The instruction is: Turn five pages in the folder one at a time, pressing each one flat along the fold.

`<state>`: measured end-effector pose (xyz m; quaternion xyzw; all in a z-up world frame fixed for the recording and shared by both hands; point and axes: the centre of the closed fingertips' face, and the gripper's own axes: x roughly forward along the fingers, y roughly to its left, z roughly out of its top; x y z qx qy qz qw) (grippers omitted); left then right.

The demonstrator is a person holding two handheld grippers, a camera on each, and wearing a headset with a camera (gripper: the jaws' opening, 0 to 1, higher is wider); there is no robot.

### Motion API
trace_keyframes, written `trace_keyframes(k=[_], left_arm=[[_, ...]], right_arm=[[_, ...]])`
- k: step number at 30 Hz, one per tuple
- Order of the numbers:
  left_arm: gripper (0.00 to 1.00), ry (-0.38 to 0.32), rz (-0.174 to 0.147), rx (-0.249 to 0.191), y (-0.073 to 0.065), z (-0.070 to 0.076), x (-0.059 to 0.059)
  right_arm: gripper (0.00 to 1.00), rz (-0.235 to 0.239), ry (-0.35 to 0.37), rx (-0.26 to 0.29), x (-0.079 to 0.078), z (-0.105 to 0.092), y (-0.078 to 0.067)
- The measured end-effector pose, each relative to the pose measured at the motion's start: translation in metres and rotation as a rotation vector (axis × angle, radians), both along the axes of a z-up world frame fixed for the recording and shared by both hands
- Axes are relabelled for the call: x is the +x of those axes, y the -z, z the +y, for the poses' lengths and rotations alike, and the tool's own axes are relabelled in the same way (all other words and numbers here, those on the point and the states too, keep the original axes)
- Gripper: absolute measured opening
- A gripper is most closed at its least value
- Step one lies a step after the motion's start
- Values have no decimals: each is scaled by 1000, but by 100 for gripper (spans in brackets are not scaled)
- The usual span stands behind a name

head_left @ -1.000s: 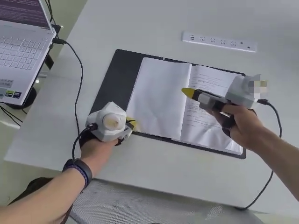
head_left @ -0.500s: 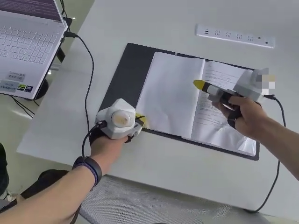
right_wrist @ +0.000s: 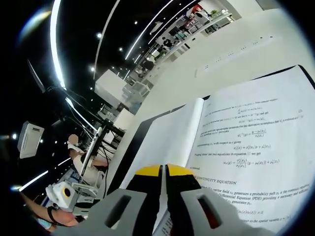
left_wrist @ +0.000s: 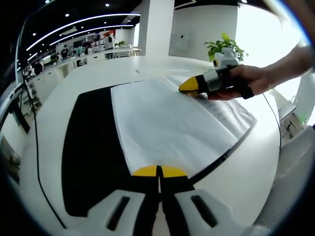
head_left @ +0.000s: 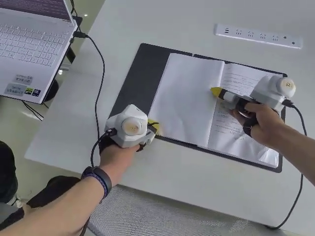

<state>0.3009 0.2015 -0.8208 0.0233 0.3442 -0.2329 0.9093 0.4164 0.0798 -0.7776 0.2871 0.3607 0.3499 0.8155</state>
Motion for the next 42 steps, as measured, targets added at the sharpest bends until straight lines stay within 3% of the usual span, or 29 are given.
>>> trace_keyframes(k=[7,15,27,30,35,42], left_arm=[[0,6,1,6,-1,0,-1],[0,3,7,2,-1,-1,-1],[0,7,4,2,-1,-1,-1],[0,3,2,-3,-2,-1,-1],[0,20,3,0,-2,-1,-2],[0,14,4,-4,-3,-1,-2]], right_arm=[[0,-5,8,9,2,1,-3],[0,7,31,25,16,1,-1],[0,-12,59,29,39,0,1],[0,-8,75,43,52,-5,10],[0,-17,111,55,66,-7,11],[0,-9,222,109,100,-18,19]])
